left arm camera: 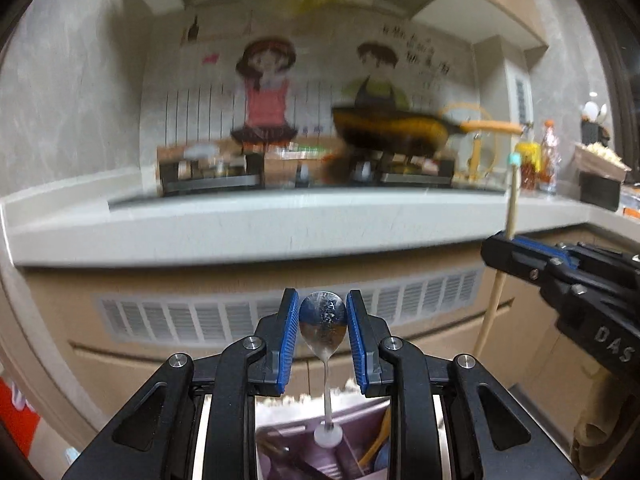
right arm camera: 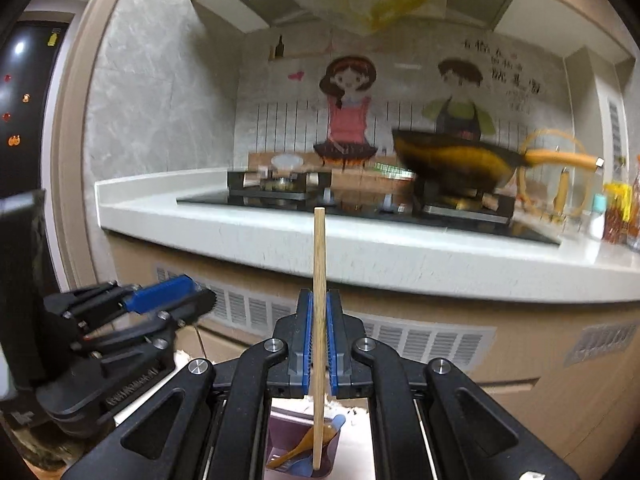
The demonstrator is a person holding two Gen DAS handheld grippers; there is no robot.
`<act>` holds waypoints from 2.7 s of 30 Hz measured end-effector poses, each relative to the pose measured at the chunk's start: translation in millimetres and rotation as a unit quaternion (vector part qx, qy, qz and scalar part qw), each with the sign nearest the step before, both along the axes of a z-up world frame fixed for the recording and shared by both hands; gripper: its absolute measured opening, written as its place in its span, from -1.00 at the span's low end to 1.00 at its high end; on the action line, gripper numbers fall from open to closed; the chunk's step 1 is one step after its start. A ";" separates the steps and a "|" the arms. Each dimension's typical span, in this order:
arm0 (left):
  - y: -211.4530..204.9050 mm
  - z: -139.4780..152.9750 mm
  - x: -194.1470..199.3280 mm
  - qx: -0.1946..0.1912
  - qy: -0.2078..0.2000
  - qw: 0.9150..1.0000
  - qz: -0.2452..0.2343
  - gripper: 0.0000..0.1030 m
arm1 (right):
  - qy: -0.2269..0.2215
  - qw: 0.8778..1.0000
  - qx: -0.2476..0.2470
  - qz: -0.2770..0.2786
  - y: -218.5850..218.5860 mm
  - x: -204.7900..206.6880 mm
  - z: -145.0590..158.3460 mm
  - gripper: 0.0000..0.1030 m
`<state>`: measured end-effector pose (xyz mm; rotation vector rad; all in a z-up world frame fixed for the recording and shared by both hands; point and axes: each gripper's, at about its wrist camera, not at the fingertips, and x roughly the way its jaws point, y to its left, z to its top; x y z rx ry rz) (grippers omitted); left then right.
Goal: Organize utensils
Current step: 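Lift the steel spoon over the caddy with the left tool while the right tool carries the chopstick there, then open the left tool over the purple caddy while the right tool releases the chopstick into it, then grasp the white plastic spoon with the left tool while the right tool grasps two wooden chopsticks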
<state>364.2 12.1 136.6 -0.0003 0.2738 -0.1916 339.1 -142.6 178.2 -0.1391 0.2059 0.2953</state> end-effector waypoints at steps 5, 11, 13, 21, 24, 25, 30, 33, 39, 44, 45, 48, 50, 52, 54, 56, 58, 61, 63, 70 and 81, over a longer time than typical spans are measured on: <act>5.1 -45.5 36.4 -0.008 0.058 0.998 0.004 -0.51 | 0.049 0.999 0.000 0.006 4.8 34.3 -36.2 -0.87; 4.7 -93.9 58.2 -0.015 0.116 0.993 -0.008 -0.51 | 0.126 0.992 0.004 0.007 7.1 74.2 -86.7 -0.87; 3.8 -107.1 62.5 -0.019 0.136 0.990 -0.013 -0.51 | 0.144 0.990 0.003 0.005 7.0 81.5 -100.2 -0.87; 22.0 -122.0 55.5 -0.055 0.168 0.984 -0.002 -0.41 | 0.186 0.983 -0.012 -0.010 -3.5 83.0 -137.6 -0.25; 37.5 -118.5 38.0 -0.062 0.167 0.984 0.013 -0.32 | 0.165 0.986 -0.028 -0.028 -8.2 64.7 -140.2 -0.03; 41.9 -117.3 30.7 -0.060 0.168 0.984 0.020 -0.27 | 0.160 0.986 -0.033 -0.032 -9.4 60.0 -141.0 0.08; 56.1 -123.5 -9.9 -0.041 0.187 0.981 0.034 -0.06 | 0.145 0.986 -0.075 -0.041 -9.7 18.3 -157.8 0.40; 61.4 -135.9 -38.0 -0.026 0.205 0.978 0.035 0.06 | 0.141 0.984 -0.096 -0.042 -6.8 -4.6 -167.7 0.63; 72.1 -165.4 -87.0 0.005 0.253 0.966 0.048 0.11 | 0.134 0.982 -0.134 -0.029 5.5 -47.4 -184.8 0.94; 83.9 -188.9 -114.9 -0.003 0.298 0.953 0.059 0.11 | 0.134 0.979 -0.149 -0.030 10.2 -72.2 -197.2 0.96; 85.2 -193.7 -118.0 -0.007 0.307 0.950 0.060 0.11 | 0.137 0.979 -0.149 -0.032 9.6 -75.6 -199.6 0.96; 88.2 -210.2 -125.2 -0.025 0.340 0.938 0.058 0.11 | 0.155 0.976 -0.147 -0.033 6.6 -83.2 -208.9 0.96; 89.8 -218.2 -126.9 -0.045 0.357 0.931 0.057 0.11 | 0.170 0.974 -0.147 -0.029 5.8 -86.9 -215.8 0.96; 92.0 -223.2 -127.2 -0.068 0.369 0.926 0.052 0.11 | 0.188 0.971 -0.145 -0.024 4.8 -90.7 -223.7 0.96; 91.4 -225.4 -122.7 -0.081 0.376 0.922 0.052 0.11 | 0.204 0.968 -0.144 -0.016 4.5 -94.5 -231.7 0.96; 88.9 -228.6 -116.6 -0.076 0.380 0.920 0.061 0.10 | 0.211 0.966 -0.148 -0.013 4.9 -97.4 -237.8 0.96; 86.3 -231.1 -112.0 -0.071 0.382 0.919 0.066 0.06 | 0.213 0.966 -0.148 -0.010 4.6 -98.9 -241.4 0.94; 79.9 -231.5 -108.1 -0.057 0.374 0.923 0.064 -0.07 | 0.218 0.965 -0.146 -0.001 3.8 -100.0 -244.2 0.68; 75.9 -232.4 -107.4 -0.051 0.371 0.926 0.058 -0.27 | 0.224 0.964 -0.144 0.005 4.0 -98.9 -246.0 0.56; 51.7 -235.8 -114.4 -0.011 0.339 0.941 0.012 -0.66 | 0.273 0.953 -0.118 0.048 8.8 -87.9 -252.4 -0.24; 49.0 -236.2 -117.2 -0.005 0.346 0.938 -0.007 -0.65 | 0.338 0.935 -0.088 0.066 26.4 -45.1 -262.8 -0.76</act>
